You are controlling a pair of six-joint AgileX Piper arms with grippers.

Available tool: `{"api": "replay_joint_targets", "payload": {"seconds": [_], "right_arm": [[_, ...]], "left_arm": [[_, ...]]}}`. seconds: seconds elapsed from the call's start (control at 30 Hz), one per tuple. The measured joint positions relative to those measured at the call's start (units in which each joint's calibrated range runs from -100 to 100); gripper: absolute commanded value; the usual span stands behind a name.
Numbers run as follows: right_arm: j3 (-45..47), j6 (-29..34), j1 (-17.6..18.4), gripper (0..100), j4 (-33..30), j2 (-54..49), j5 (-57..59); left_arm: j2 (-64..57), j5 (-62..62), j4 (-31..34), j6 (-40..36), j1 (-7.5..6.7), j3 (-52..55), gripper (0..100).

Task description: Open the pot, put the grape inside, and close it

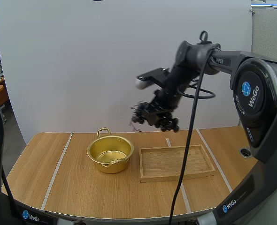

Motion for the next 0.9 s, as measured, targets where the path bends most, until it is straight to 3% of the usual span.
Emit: {"api": "replay_joint_targets", "payload": {"seconds": [0.37, 0.9], "right_arm": [[-5.1, 4.3, 7.98, 0, 0.0, 9.36, 0.43], [-6.73, 5.08, 10.77, 0, 0.0, 20.14, -0.77]], "left_arm": [[0.0, 0.0, 0.0, 0.0, 0.0, 0.0, 0], [0.0, 0.0, 0.0, 0.0, 0.0, 0.0, 0]]}}
